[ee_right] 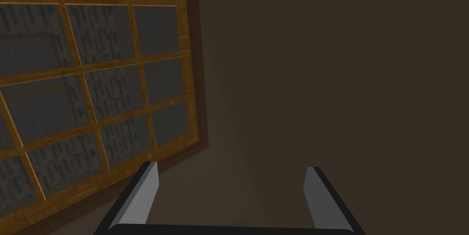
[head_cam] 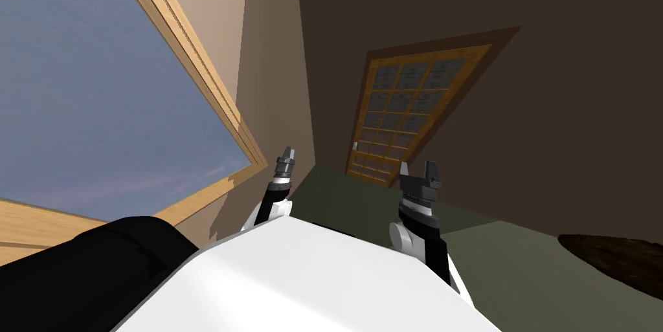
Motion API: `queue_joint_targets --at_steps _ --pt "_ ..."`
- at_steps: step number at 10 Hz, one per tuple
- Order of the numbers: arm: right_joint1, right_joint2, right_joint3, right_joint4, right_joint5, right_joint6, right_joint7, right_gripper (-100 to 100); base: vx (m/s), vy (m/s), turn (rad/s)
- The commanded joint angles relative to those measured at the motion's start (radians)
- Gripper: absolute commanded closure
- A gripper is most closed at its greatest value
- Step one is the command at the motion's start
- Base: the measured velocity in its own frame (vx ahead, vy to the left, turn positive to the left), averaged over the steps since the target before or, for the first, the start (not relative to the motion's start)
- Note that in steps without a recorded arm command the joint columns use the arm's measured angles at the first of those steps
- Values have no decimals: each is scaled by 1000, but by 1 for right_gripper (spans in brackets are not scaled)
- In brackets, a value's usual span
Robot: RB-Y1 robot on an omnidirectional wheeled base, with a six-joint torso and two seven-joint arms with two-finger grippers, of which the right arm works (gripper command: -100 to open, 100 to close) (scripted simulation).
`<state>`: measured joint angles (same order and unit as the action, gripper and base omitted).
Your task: Pull the door open
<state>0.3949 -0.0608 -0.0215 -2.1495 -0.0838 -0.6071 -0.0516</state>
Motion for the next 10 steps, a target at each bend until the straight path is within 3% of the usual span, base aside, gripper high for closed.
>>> queue_joint_targets --at_steps 1,10 --pt "-7 -4 -8 39 -12 -13 -30 -100 82 -7 109" --pt "-78 -24 -62 262 -86 -54 -204 -100 90 -9 113"
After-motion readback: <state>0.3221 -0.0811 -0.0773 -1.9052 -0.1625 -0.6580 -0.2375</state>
